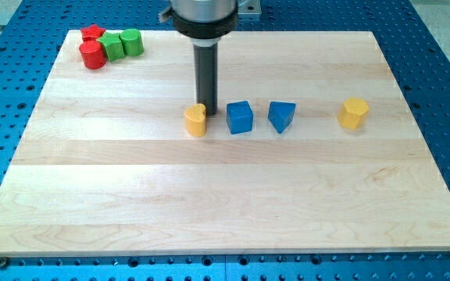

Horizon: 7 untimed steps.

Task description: Separate green blocks from red blocks

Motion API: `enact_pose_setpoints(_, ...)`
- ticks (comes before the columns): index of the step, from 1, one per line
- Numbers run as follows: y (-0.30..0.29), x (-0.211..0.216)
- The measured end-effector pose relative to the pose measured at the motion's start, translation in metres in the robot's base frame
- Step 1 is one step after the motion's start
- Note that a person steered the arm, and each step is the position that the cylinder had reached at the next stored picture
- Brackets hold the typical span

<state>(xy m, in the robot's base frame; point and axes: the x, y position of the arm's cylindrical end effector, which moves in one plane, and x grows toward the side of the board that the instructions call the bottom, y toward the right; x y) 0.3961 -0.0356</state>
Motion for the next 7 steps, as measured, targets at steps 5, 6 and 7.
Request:
enact_pose_setpoints(5, -0.243, -0.183)
enact_pose_setpoints(6, -0.221, -0.199)
enact_pose_setpoints(7, -0.143, -0.166)
